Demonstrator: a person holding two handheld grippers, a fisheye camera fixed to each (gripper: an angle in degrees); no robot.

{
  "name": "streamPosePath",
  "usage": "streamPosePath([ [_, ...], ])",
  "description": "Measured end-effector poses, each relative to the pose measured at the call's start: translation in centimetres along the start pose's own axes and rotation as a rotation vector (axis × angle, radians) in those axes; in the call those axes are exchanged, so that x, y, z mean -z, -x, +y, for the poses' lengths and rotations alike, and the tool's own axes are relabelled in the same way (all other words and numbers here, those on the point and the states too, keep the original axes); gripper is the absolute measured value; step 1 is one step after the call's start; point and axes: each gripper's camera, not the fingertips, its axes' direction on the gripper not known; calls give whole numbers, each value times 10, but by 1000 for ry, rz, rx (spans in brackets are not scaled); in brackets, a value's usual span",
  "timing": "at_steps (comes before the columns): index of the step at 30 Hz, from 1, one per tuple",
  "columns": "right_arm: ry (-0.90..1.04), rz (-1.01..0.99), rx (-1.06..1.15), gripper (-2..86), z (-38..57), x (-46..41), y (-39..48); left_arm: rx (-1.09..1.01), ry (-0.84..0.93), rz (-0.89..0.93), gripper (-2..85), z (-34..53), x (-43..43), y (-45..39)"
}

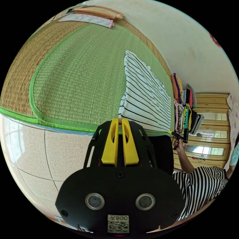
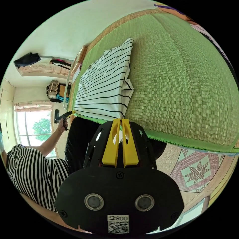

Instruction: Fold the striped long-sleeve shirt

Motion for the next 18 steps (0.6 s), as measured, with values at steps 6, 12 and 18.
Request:
streamPosePath([
  [6,-32,-37,-11,13,12,2,-2,-6,-82,-11,31,15,35,-44],
  [12,-57,-75,-18,12,20,1,-2,-226,-44,18,42,28,28,-162],
  [18,-78,-98,-11,14,26,4,0,-597,200,106,57,25,-67,-350],
])
